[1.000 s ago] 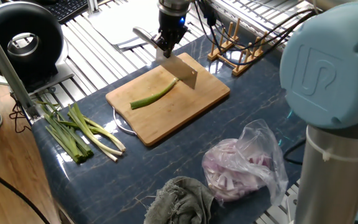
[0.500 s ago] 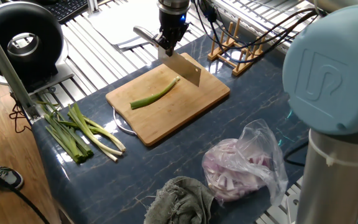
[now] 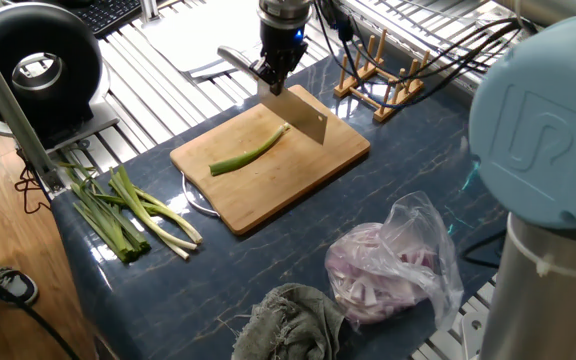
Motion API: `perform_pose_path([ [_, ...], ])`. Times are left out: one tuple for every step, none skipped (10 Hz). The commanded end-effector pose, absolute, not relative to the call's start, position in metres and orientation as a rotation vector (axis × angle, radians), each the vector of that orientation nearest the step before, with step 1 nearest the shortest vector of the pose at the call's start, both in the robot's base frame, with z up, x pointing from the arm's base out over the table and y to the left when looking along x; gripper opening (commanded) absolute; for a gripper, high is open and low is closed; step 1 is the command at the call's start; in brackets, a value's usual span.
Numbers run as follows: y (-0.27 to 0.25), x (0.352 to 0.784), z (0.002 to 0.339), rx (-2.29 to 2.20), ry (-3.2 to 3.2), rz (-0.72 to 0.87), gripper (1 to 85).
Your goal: Chop the scallions
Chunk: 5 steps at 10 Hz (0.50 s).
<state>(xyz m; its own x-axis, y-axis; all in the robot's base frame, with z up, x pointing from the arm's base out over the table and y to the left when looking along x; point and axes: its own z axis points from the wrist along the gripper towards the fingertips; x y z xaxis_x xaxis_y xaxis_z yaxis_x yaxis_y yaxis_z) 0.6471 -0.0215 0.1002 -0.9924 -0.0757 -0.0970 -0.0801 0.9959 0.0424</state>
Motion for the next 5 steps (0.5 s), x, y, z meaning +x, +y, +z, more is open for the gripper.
perform_pose_path([
  [-0.0171,0.6386,0.0943,-0.107,3.031,0.091,1.3],
  [-0.0167,0.6377,0.0919,-0.106,3.028,0.095,1.3],
  [-0.0154,0.6366,0.0899,-0.106,3.028,0.098,1.3],
  [-0.0144,0.636,0.0882,-0.104,3.028,0.095,1.3],
  [-0.0129,0.636,0.087,-0.101,3.028,0.1,1.3],
])
